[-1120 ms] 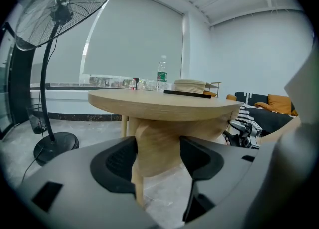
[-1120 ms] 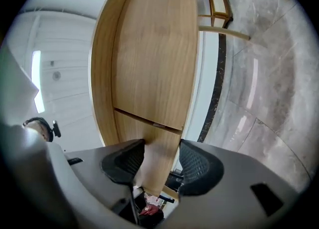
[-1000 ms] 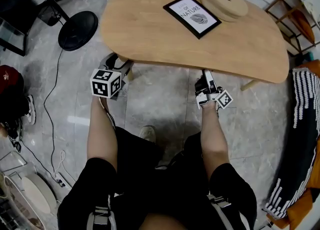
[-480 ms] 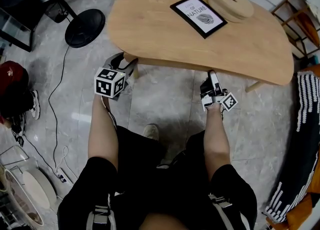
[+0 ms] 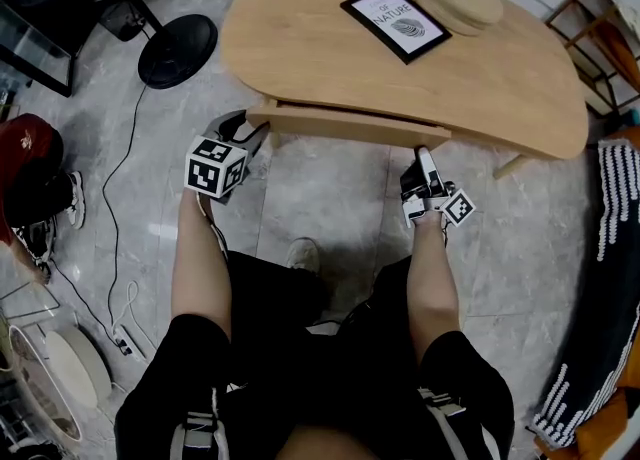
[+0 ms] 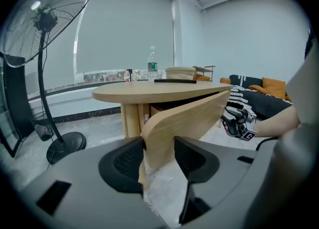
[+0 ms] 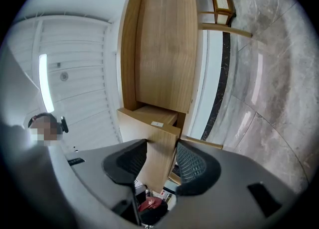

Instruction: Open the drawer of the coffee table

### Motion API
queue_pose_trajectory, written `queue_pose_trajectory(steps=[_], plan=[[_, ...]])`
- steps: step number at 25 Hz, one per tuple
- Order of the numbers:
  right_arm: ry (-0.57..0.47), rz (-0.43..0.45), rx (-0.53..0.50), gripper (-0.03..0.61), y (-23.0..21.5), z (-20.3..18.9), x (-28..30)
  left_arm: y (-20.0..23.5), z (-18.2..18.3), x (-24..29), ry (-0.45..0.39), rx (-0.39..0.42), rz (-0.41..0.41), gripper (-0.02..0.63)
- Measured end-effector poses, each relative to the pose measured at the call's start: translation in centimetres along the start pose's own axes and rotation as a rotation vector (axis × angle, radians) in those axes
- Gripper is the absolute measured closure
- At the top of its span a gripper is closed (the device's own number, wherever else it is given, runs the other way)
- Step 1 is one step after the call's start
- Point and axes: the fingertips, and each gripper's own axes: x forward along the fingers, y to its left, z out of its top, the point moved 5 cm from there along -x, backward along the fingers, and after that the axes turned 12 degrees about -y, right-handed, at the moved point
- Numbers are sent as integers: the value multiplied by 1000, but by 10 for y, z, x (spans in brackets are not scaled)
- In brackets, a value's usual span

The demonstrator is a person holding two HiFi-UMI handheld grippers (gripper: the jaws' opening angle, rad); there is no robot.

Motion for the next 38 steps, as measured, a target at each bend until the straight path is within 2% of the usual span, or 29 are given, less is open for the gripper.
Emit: queue_pose_trajectory(steps=[5, 11, 20, 23, 32, 38], plan=[[11, -10, 4, 380, 11, -5, -17, -11, -5, -14, 35, 12, 4, 408], [72, -33, -3, 379, 22, -9, -32, -23, -9, -32, 82, 45, 11, 414], [79, -33, 3, 388, 36, -14, -50, -38, -14, -51, 106, 45, 8, 399], [89, -35, 7, 387, 41, -17, -57, -39, -15, -58, 113, 39, 13, 423], [133, -89, -55, 383, 47, -20, -61, -40, -16, -61, 115, 62, 25, 425], [153, -176, -132, 413, 48, -20, -65, -41, -14, -70, 127, 79, 26, 425]])
